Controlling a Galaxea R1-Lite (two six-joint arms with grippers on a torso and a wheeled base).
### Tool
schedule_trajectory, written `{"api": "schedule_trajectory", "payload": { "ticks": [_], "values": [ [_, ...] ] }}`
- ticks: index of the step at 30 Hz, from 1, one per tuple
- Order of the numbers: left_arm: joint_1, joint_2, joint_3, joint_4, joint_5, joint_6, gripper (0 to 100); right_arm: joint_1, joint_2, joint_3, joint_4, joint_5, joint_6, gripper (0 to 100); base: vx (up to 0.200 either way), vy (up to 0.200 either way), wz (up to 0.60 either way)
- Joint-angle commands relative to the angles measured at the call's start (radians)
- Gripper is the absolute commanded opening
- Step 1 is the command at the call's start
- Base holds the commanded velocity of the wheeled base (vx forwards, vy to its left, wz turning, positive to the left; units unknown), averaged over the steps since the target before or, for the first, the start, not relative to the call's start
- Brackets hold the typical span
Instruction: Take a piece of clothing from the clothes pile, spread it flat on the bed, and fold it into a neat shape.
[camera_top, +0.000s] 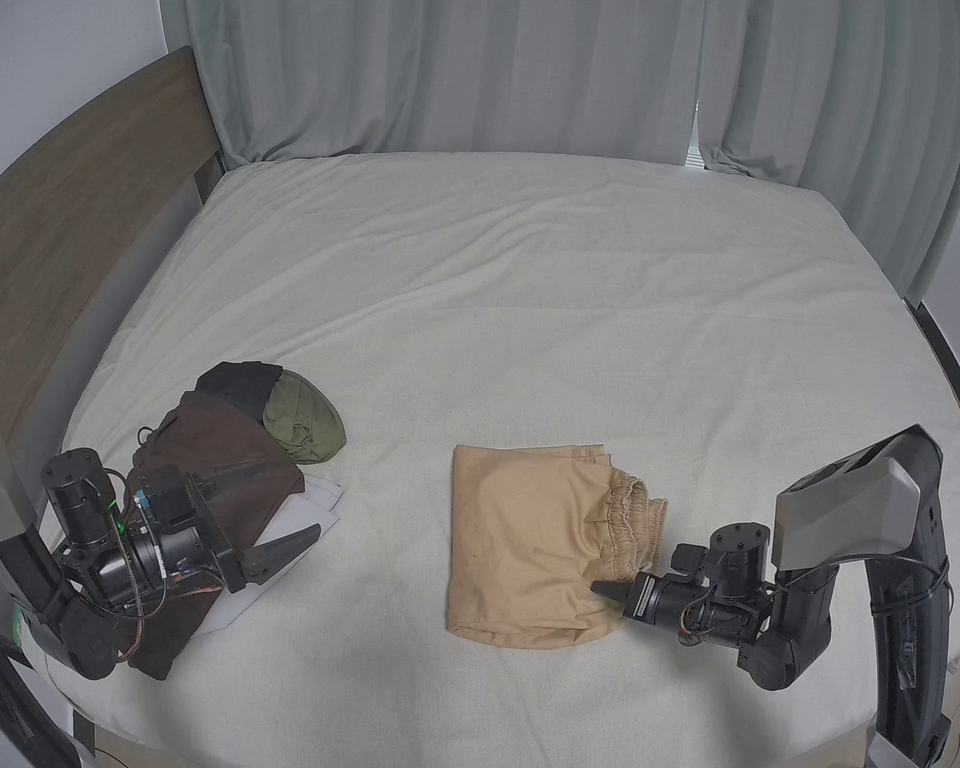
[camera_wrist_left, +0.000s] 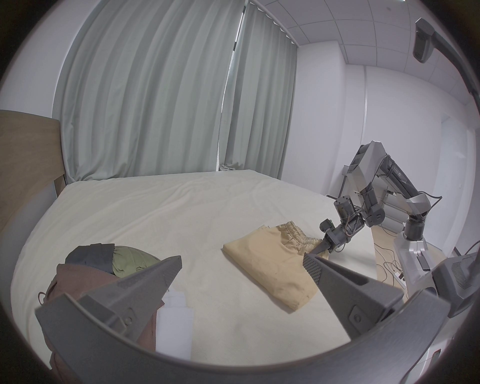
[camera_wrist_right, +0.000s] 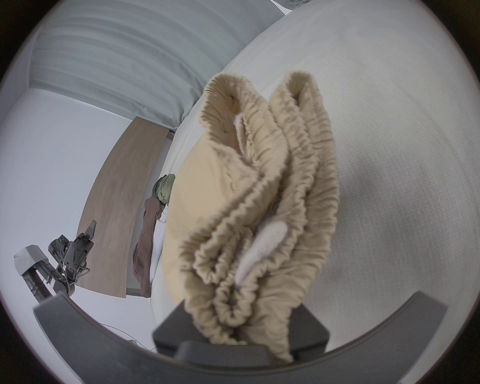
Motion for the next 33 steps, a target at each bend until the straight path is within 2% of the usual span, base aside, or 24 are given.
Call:
{"api": "schedule_trajectory", "payload": {
  "ticks": [1, 18, 22, 27, 33],
  "values": [
    [-0.002, 0.0, -0.001, -0.001, 0.002, 0.0, 100, 0.002, 0.0, -0.001, -0.001, 0.0, 0.0, 0, 0.0, 0.0, 0.0],
    [-0.005, -0.002, 0.008, -0.001, -0.006, 0.001, 100, 0.009, -0.017, 0.007, -0.006, 0.0, 0.0, 0, 0.0, 0.0, 0.0],
    [0.003, 0.001, 0.006, -0.005, 0.003, 0.0, 100, 0.012, -0.056, 0.007, -0.008, 0.0, 0.0, 0, 0.0, 0.0, 0.0],
    [0.009, -0.022, 0.008, -0.005, -0.001, 0.0, 100, 0.069, -0.153, 0.042, -0.006, -0.002, 0.0, 0, 0.0, 0.0, 0.0],
    [0.009, -0.025, 0.01, -0.007, -0.001, 0.0, 100, 0.072, -0.204, 0.042, -0.006, 0.003, -0.002, 0, 0.0, 0.0, 0.0]
  ]
}}
